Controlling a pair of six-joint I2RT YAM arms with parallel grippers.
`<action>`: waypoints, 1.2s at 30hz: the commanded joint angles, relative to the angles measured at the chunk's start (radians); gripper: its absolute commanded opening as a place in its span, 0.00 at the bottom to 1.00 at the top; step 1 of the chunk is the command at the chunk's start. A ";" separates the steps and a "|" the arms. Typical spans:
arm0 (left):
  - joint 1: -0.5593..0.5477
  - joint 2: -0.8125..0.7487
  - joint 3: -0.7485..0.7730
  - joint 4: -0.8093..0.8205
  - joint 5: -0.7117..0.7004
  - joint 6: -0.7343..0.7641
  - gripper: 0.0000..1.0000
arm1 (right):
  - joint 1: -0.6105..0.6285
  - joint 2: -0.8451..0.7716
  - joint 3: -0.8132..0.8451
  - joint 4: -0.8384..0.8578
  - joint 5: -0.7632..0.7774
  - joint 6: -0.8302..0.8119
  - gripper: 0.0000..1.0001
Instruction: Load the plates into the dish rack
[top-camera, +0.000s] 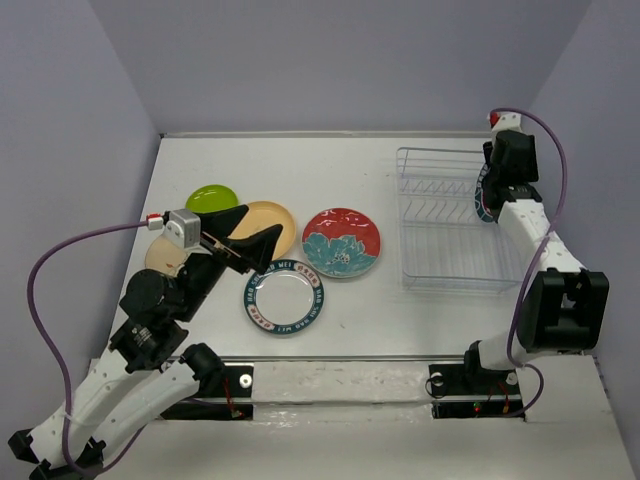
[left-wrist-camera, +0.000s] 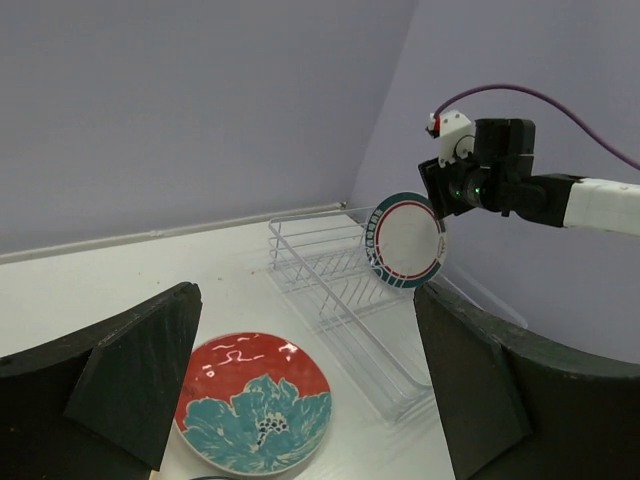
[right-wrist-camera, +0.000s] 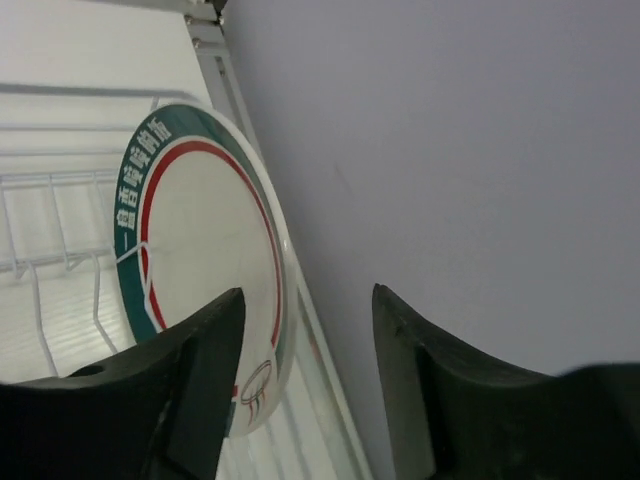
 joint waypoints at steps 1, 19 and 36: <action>-0.004 0.018 0.006 0.028 -0.021 0.020 0.99 | -0.005 -0.025 0.159 -0.072 -0.005 0.135 0.65; 0.011 0.091 -0.015 0.019 -0.271 0.059 0.99 | 0.533 0.327 0.495 -0.234 -0.929 0.720 0.57; 0.021 0.134 -0.032 0.036 -0.278 0.078 0.99 | 0.693 0.882 0.827 -0.223 -0.932 0.798 0.62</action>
